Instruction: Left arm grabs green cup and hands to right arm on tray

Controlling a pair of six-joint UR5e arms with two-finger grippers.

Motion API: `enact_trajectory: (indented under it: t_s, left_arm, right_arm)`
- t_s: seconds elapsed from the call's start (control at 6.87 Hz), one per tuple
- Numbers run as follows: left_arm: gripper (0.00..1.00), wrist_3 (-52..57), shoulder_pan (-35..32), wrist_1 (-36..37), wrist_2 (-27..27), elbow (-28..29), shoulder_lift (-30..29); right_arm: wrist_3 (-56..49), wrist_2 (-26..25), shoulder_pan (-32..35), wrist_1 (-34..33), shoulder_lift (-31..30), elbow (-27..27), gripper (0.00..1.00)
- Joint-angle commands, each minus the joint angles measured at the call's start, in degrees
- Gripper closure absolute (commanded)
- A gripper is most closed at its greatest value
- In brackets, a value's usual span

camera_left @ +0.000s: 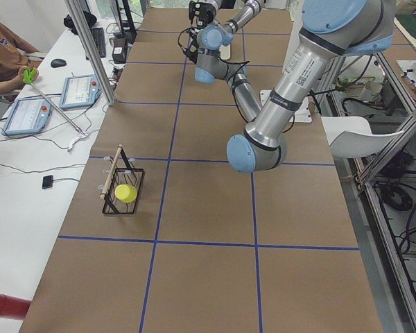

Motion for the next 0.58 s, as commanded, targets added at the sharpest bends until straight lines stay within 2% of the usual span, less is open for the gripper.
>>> enact_trajectory:
  t_s: [0.0, 0.29, 0.44]
  left_arm:
    - [0.00, 2.6, 0.0, -1.5, 0.0, 0.3, 0.4]
    - [0.00, 3.1, 0.0, -1.5, 0.0, 0.6, 0.4]
    - [0.00, 3.1, -0.1, -1.4, 0.0, 0.7, 0.4]
  right_arm:
    - [-0.1, -0.1, 0.0, 0.0, 0.0, 0.0, 1.00]
    - [-0.9, -0.2, 0.1, -0.1, -1.0, -0.3, 1.00]
    - [-5.0, -0.3, 1.3, -0.9, -1.9, -0.7, 1.00]
